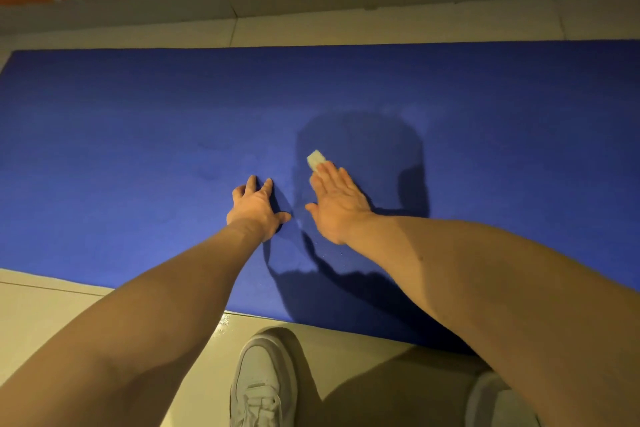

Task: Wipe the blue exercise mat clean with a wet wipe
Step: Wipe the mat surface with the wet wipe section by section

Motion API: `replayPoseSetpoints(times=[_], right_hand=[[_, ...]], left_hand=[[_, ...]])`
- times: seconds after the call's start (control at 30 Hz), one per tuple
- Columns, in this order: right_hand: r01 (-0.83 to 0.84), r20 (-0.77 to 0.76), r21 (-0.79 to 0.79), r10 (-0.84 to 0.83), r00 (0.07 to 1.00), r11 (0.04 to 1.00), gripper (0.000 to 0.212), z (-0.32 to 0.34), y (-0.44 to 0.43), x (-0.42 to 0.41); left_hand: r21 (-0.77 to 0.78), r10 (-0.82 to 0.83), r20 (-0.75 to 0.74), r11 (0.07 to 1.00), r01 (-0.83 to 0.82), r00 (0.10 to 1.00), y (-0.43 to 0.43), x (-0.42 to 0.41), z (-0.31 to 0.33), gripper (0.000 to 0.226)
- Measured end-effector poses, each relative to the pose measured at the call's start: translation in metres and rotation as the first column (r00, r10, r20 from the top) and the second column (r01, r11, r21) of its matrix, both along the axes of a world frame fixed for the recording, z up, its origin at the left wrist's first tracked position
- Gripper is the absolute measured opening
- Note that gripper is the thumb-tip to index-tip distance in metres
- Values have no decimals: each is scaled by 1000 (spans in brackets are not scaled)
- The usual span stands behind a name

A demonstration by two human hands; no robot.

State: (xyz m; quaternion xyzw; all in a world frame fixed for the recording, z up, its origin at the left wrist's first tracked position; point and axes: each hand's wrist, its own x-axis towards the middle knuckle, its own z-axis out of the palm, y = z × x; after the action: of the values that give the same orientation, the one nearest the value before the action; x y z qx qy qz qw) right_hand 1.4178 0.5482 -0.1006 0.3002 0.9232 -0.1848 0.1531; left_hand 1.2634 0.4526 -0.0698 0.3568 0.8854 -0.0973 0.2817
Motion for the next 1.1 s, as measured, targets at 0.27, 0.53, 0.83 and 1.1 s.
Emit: replayPoseSetpoints(times=[0.27, 0.53, 0.83, 1.1], right_hand=[[398, 66, 74, -403, 913, 914, 75, -3, 12, 44], [81, -18, -81, -83, 996, 993, 78, 0, -36, -8], [327, -52, 89, -324, 945, 941, 74, -13, -14, 87], [408, 44, -18, -407, 912, 913, 79, 0, -42, 40]], left_hand=[[-21, -13, -32, 1000, 12, 999, -1, 7, 4, 92], [-68, -48, -62, 997, 44, 997, 1, 5, 7, 91], [-23, -46, -57, 999, 45, 997, -5, 7, 5, 89], [90, -41, -17, 995, 43, 999, -18, 2, -2, 84]])
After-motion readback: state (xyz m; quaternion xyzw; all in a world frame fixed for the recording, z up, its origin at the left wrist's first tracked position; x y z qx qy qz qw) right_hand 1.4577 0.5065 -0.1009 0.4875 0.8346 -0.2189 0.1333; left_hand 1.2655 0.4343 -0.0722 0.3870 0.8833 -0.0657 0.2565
